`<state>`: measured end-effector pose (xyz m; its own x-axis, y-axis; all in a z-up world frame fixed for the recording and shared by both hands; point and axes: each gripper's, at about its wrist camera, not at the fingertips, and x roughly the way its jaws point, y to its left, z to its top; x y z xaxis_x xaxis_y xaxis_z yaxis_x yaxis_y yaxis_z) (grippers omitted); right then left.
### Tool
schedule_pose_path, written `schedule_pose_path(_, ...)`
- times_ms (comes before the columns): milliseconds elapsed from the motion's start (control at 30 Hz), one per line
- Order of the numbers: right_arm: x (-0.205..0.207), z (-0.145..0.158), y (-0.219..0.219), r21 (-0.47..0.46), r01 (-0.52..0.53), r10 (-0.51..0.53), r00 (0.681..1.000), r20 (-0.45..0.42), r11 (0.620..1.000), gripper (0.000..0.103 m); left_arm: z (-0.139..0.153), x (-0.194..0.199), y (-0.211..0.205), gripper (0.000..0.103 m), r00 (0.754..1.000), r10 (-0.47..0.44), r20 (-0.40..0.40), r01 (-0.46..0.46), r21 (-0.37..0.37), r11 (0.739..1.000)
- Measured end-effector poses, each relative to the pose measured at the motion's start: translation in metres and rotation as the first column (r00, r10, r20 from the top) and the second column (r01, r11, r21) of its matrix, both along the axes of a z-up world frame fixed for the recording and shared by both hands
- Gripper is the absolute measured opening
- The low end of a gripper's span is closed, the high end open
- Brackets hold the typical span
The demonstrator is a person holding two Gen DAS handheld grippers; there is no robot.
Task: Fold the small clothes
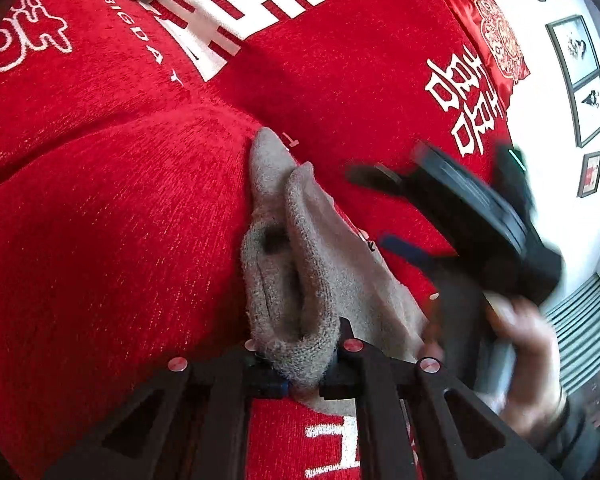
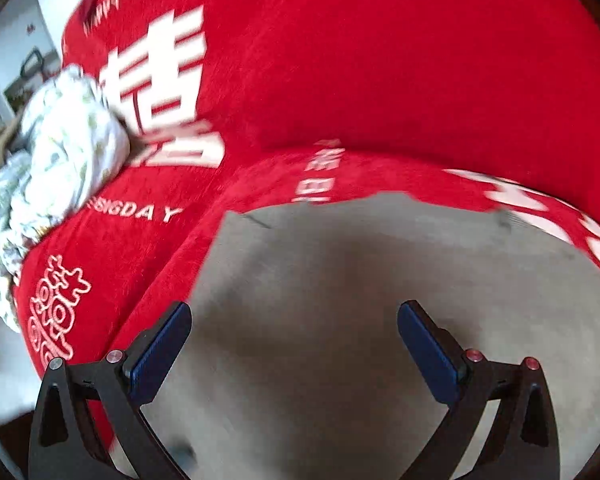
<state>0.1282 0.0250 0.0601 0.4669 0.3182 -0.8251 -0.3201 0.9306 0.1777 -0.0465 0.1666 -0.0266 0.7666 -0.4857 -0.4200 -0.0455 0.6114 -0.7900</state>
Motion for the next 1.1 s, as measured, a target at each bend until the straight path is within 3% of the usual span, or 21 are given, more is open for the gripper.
schedule_pose_path(100,0.022,-0.017,0.044,-0.045,-0.053,0.051,0.998,-0.048,0.998,0.103,0.000,0.001,0.001,0.012,1.000,-0.005,-0.007,0.004,-0.007,1.000)
schedule_pose_path(167,0.032,-0.031,0.067,-0.057,-0.081,0.075,0.992,-0.099,0.995,0.095,0.001,0.002,0.000,0.012,1.000,-0.005,-0.013,0.005,0.000,1.000)
schedule_pose_path(300,0.036,-0.049,0.108,-0.320,-0.123,0.108,0.992,-0.064,0.939,0.091,0.004,0.005,-0.002,0.012,0.999,0.001,-0.036,0.000,0.032,0.999)
schedule_pose_path(333,0.035,-0.050,0.112,-0.341,-0.122,0.112,0.992,-0.049,0.932,0.089,0.006,0.006,-0.005,0.012,0.999,0.005,-0.047,-0.002,0.057,0.998)
schedule_pose_path(367,0.036,-0.049,0.111,-0.345,-0.117,0.107,0.993,-0.047,0.931,0.086,0.007,0.007,-0.006,0.012,0.999,0.006,-0.052,-0.002,0.073,0.997)
schedule_pose_path(500,0.042,-0.043,0.095,-0.364,-0.073,0.070,0.997,-0.023,0.928,0.042,0.009,0.007,-0.010,0.012,0.998,0.016,-0.060,-0.009,0.115,0.993)
schedule_pose_path(533,0.043,-0.042,0.091,-0.367,-0.078,0.074,0.997,-0.025,0.927,0.038,0.008,0.006,-0.010,0.012,0.998,0.016,-0.060,-0.009,0.114,0.993)
schedule_pose_path(700,0.045,-0.040,0.092,-0.375,-0.087,0.086,0.996,-0.020,0.923,0.037,0.011,0.006,-0.014,0.012,0.998,0.022,-0.054,-0.012,0.161,0.987)
schedule_pose_path(767,0.045,-0.037,0.089,-0.371,-0.075,0.076,0.997,-0.013,0.926,0.031,0.011,0.006,-0.015,0.012,0.998,0.022,-0.053,-0.012,0.171,0.985)
schedule_pose_path(900,0.045,-0.031,0.079,-0.322,-0.075,0.071,0.997,-0.025,0.944,0.025,0.011,0.006,-0.015,0.012,0.998,0.022,-0.057,-0.012,0.167,0.986)
schedule_pose_path(1100,0.046,-0.026,0.070,-0.237,-0.068,0.060,0.997,-0.040,0.969,0.024,0.014,0.006,-0.016,0.012,0.998,0.023,-0.066,-0.011,0.170,0.985)
